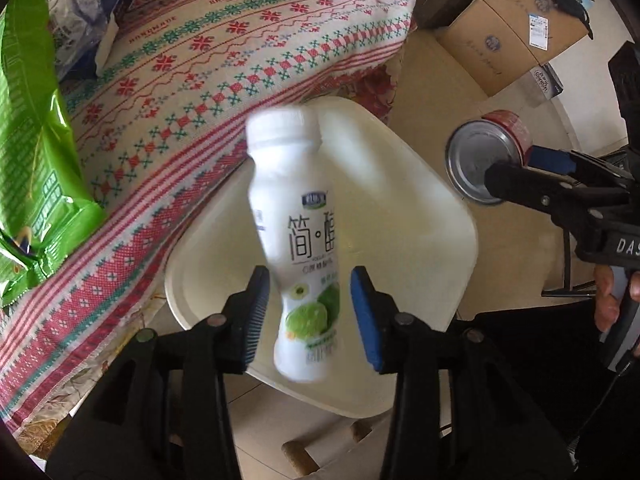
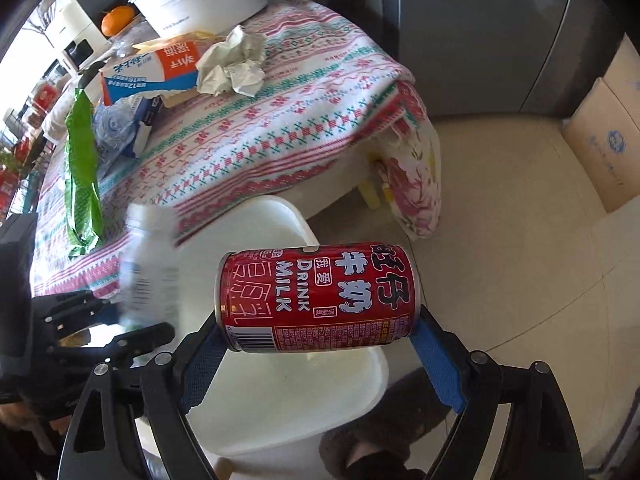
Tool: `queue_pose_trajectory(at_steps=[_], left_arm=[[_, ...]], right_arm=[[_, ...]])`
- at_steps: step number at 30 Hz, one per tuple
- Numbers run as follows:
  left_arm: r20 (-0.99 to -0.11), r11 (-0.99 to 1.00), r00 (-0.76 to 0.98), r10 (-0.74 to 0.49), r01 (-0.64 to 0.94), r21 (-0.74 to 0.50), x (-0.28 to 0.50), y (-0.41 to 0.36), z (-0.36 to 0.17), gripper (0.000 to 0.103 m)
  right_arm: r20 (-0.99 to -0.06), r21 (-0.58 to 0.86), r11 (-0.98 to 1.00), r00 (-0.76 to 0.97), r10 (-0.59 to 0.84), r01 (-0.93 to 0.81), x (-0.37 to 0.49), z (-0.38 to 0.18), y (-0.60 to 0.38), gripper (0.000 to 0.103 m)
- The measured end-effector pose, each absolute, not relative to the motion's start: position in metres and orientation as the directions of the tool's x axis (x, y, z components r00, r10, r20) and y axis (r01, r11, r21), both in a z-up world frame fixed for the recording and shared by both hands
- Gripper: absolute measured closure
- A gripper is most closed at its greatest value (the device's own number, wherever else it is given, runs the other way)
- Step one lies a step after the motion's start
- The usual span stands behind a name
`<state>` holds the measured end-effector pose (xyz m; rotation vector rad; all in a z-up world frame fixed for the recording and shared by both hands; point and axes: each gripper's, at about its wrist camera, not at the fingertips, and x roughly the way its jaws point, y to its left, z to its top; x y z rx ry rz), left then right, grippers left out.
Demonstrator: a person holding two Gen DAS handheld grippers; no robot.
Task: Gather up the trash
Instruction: 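Carry the yogurt bottle and red can over the white bin and release both, then grasp the green snack bag with the left gripper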
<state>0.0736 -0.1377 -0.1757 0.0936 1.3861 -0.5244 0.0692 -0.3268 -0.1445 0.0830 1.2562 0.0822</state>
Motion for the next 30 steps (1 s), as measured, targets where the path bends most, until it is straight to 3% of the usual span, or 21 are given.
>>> queue_pose_trajectory(at_steps=[1,3,14,21,30], left_arm=[[-0.949,0.884,0.102,-0.297,0.404,-0.233,0.072,-0.14,-0.171,0.04],[-0.943,0.886,0.13,-0.306,0.402,-0.232,0.07,-0.141,-0.159,0.033],[-0.901,0.907,0.277,-0.335,0.355,-0.228,0.062,-0.082,-0.108,0.026],[-0.883,0.947,0.387,-0.265,0.275,-0.164,0.063,-0.028,-0.098,0.021],[-0.902,0.965,0.37,-0.223,0.218,-0.149,0.058,0.01,-0.099,0.02]], right_arm=[[-0.947,0.108,0.994,0.304,0.108,-0.016,0.068,-0.145,-0.328,0.014],[-0.949,0.109,0.994,0.295,0.11,-0.02,0.067,-0.147,-0.329,0.014],[-0.977,0.047,0.986,0.2,0.079,-0.159,0.065,-0.175,-0.288,0.014],[-0.996,-0.033,0.969,0.086,-0.012,-0.247,0.072,-0.219,-0.256,0.014],[-0.991,-0.122,0.948,-0.022,-0.135,-0.295,0.088,-0.264,-0.235,0.014]])
